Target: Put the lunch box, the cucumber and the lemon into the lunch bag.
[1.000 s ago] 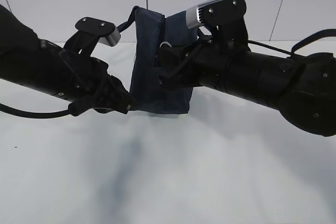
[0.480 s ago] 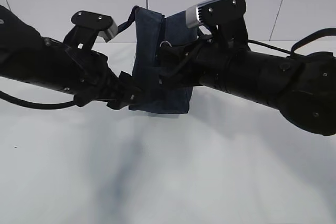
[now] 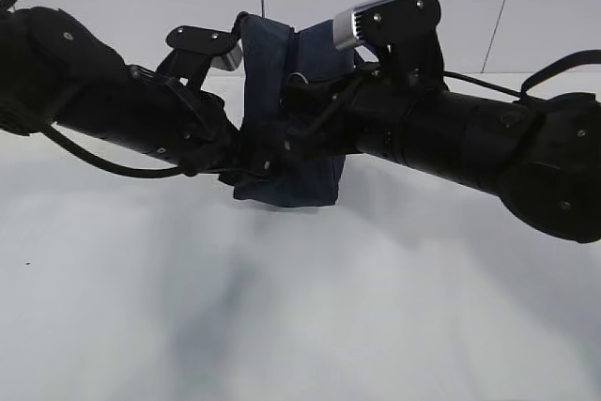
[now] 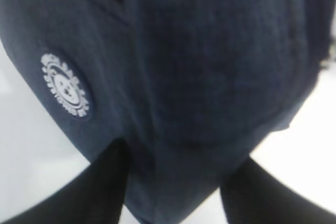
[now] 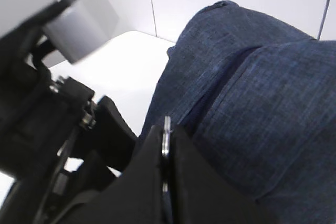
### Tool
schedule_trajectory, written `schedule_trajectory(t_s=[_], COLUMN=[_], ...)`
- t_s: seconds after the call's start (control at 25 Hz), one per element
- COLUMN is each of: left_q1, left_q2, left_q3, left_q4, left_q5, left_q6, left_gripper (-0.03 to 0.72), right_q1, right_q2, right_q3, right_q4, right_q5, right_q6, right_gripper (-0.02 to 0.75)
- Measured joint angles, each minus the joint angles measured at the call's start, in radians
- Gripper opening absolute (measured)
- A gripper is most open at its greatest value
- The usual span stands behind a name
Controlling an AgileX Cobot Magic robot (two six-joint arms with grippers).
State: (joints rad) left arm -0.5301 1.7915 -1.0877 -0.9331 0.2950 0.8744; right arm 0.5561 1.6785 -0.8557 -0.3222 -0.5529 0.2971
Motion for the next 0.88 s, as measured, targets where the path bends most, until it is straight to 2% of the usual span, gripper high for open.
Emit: schedule_trajectory(t_s=[0.12,0.2,0.28,0.88], left_q1=[-0.002,-0.002,-0.002,-0.002], left_q2=[0.021,0.023,0.023,0.023], left_q3=[-0.006,-0.006,-0.006,-0.006], left_q4=[-0.005,-0.012,-0.014,-0.017], left_q5=[0.002,0.004,0.001,0.009], left_q6=[0.000,0.000,0.000,0.000], left_gripper=[0.255,0.099,0.026,0.003], right_q1=[0.000,0.000,0.000,0.000], right_q2=[0.000,0.000,0.000,0.000], right_q3=[0.000,0.000,0.000,-0.005], right_q4=[0.002,0.004,0.004,0.054], right_q5=[0.002,0.002,0.002,-0.014], right_q6=[0.000,0.000,0.000,-0.046], right_gripper=[0.000,0.000,0.000,0.000])
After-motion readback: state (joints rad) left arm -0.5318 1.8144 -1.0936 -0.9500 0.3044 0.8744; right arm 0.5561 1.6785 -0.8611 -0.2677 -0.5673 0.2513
